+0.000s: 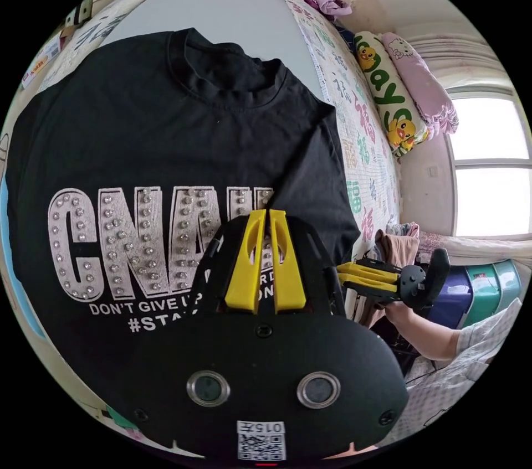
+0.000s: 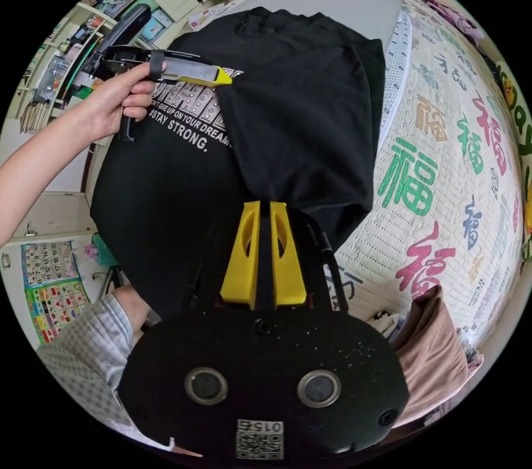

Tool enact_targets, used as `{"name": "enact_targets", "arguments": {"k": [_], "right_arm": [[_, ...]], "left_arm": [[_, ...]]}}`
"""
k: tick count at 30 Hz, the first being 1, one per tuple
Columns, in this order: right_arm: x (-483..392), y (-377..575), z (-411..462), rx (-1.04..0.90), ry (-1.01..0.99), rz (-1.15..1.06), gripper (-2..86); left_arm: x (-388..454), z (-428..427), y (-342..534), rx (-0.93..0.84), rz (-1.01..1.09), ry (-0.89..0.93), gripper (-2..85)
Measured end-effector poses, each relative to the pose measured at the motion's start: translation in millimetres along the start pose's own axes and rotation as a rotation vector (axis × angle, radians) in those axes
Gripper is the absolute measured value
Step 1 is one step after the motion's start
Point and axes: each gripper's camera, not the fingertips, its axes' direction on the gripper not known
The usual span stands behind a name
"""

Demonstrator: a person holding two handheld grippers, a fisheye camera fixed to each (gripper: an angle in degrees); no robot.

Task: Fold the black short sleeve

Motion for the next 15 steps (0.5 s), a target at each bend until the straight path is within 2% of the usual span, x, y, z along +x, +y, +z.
{"name": "enact_targets", "arguments": {"k": [7, 12, 15], "right_arm": [[12, 17, 49, -0.047, 0.000, 0.082, 0.1], [38, 32, 98, -0.111, 0.000, 0.176, 1.8], [55, 41, 116, -0.119, -0.017, 0.239, 3.8]], "left_arm": [[-13, -6, 11, 0.052, 0.025, 0.013, -0.7], [-34, 7, 18, 0.002, 0.035, -0.017, -0.8], [-55, -15, 46, 0.077, 0.015, 0.014, -0.7]]}}
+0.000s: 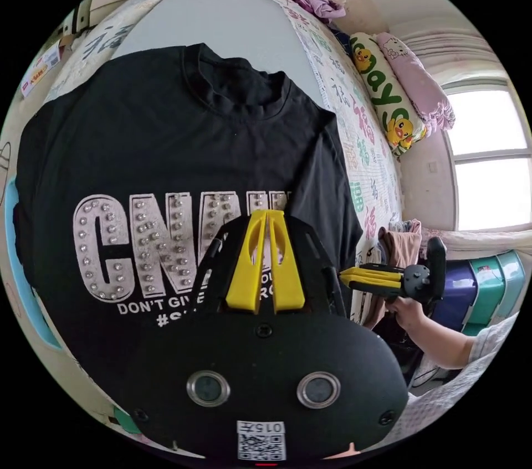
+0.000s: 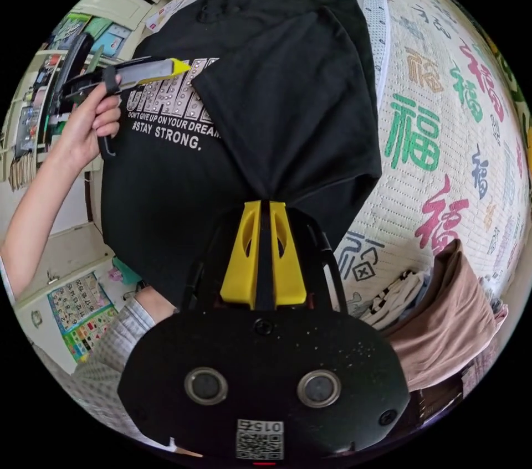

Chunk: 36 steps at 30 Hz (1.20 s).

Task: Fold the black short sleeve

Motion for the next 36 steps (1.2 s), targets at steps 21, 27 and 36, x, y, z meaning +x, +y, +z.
{"name": "enact_targets", "arguments": {"k": [21, 27, 36], "right_arm": [[-258, -255, 122, 0.162, -0.127, -0.462, 5.0], [-324, -326, 171, 0.129, -0.026, -0.584, 3.7], [-429, -426, 354, -0.304, 0.160, -0.773, 6.5]], "left_arm": [[-467, -66, 232, 0.616, -1.103, 0.725, 10.4], [-424, -97, 282, 0.666, -0.990, 0.525, 0.6], [-402, -55, 334, 0.722, -0.964, 0.595, 0.0]]}}
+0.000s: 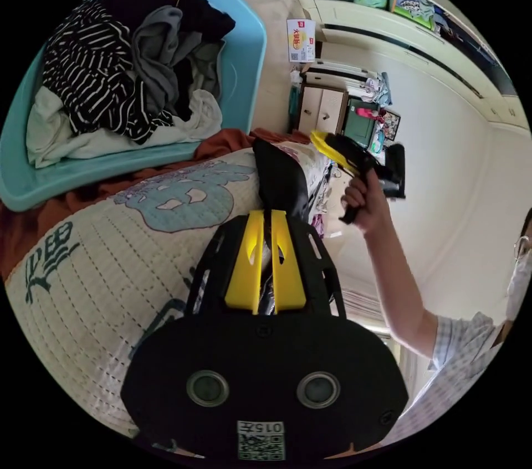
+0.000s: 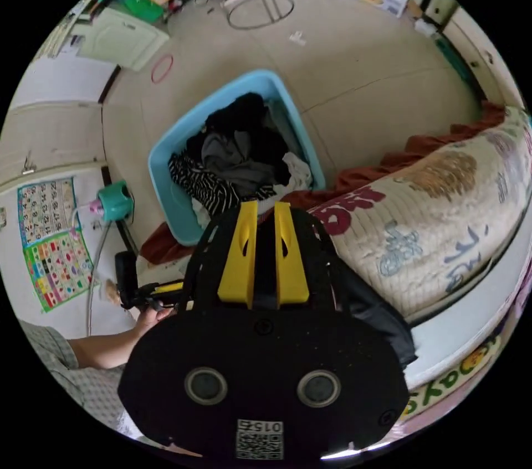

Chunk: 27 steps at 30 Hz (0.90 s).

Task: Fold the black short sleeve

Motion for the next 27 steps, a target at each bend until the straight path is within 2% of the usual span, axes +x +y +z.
{"name": "enact_targets", "arguments": {"k": [2, 5, 8, 11, 13, 15, 21, 27], "right_arm": [[-8, -41, 53, -0.216, 0.056, -0.068, 8.3], [-8, -67, 112, -0.431, 0.186, -0.087, 10.4], [-4, -74, 146, -0.525, 0.281, -0.093, 11.2], [4, -71, 164, -0.568, 0.144, -0.059, 8.1], [8, -66, 166, -0.591, 0.058, -0.053, 1.1], [9, -60, 152, -0.539, 0.049, -0.071, 0.0], [24, -19, 49, -0.208, -0.031, -0.059, -0.7], [40, 95, -55, 0.097, -0.076, -0.015, -0.4]], "left_arm": [[7, 0, 0, -0.010, 0.044, -0.055, -0.1], [7, 0, -5, -0.041, 0.046, -0.072, -0.1], [7, 0, -10, -0.071, 0.040, -0.074, -0.1], [13, 1, -15, -0.102, 0.079, -0.107, -0.1], [17, 2, -18, -0.121, 0.083, -0.127, 0.0], [23, 2, -21, -0.137, 0.081, -0.152, 0.0], [71, -5, -16, -0.122, 0.200, -0.230, 0.0], [130, -13, 7, -0.110, 0.353, -0.220, 0.1]]}}
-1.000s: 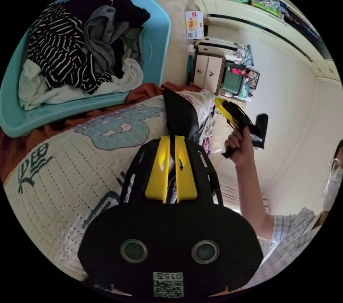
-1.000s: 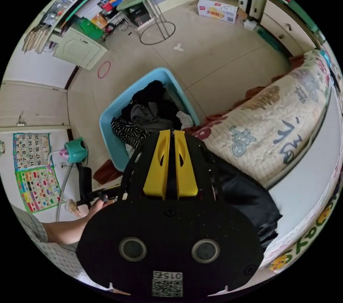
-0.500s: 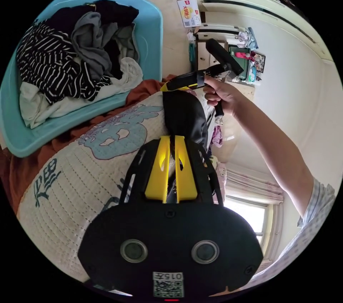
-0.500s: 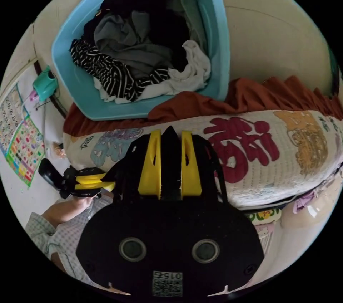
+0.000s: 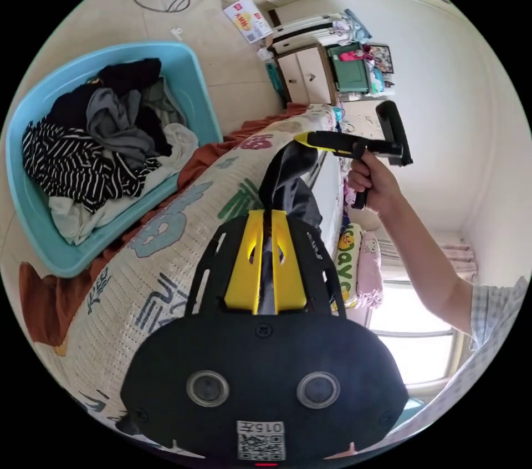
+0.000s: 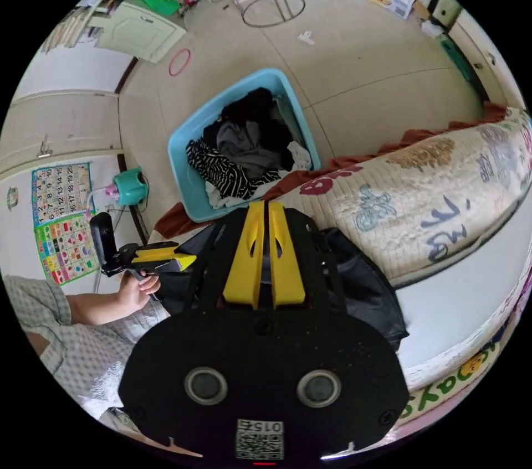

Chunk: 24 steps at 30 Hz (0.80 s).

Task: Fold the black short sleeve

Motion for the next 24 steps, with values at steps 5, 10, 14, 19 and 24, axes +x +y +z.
{"name": "enact_targets", "arguments": {"k": [5, 10, 14, 19, 24], "right_arm": [[13, 173, -95, 0.342, -0.042, 0.054, -0.2], [43, 311, -82, 0.335, -0.030, 0.252, 0.0], [75, 376, -35, 0.251, -0.010, 0.425, 0.2], [96, 400, -22, 0.231, -0.081, 0.557, 0.3], [95, 397, -54, 0.317, -0.084, 0.619, 2.3]], "left_arm": [[83, 13, 39, -0.075, 0.257, -0.005, 0.4], [120, 67, 88, -0.217, 0.379, -0.105, 1.1], [116, 109, 104, -0.376, 0.378, -0.130, 2.5], [119, 107, 95, -0.464, 0.409, -0.142, 4.5], [144, 106, 69, -0.480, 0.470, -0.121, 4.6]]}}
